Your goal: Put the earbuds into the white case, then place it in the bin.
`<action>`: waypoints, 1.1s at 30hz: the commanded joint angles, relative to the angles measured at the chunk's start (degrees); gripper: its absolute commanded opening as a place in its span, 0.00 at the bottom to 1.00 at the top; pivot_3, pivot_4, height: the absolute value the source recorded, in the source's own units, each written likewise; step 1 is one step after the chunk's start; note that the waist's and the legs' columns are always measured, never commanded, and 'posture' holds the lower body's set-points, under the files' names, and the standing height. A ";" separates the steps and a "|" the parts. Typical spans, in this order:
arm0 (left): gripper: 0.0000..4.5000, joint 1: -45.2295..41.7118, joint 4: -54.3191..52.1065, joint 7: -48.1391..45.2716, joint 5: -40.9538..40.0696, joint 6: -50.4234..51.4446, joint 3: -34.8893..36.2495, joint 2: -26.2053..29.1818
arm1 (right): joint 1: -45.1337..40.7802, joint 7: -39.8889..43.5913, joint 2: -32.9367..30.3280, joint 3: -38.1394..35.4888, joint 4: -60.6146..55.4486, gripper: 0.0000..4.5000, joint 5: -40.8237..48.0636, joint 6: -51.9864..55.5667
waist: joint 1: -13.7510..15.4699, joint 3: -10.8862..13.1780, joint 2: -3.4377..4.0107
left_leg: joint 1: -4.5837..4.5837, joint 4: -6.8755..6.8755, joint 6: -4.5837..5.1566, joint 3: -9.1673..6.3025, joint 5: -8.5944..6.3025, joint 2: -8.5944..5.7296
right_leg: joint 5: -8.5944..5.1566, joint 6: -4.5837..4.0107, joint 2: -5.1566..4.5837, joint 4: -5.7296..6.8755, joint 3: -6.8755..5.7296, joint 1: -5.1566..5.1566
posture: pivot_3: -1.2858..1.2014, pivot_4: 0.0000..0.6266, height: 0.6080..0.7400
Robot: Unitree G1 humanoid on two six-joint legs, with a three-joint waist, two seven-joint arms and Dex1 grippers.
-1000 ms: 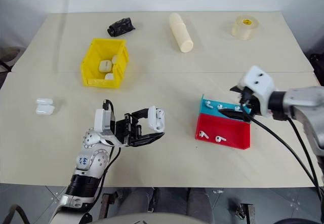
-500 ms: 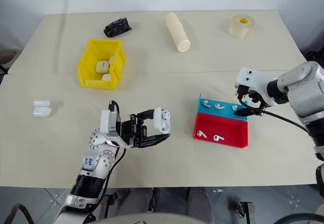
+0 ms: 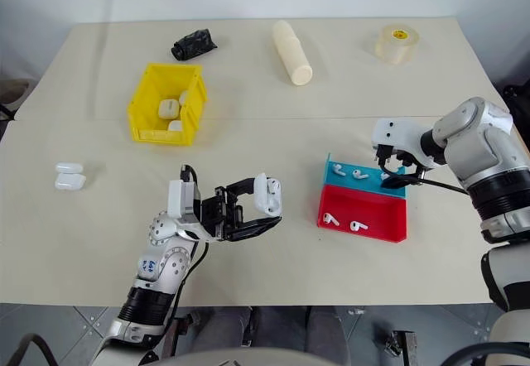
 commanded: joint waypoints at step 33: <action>0.62 -0.43 -2.80 0.60 -0.15 -1.18 -0.20 0.18 | 3.54 2.69 1.62 -5.24 -2.51 0.37 -2.42 -0.66 | 0.00 0.00 0.00 | 0.00 0.18 -0.03 -0.02 -0.01 0.00 | 0.00 0.00 0.01 0.09 0.00 0.03 | 0.52 0.24 1.00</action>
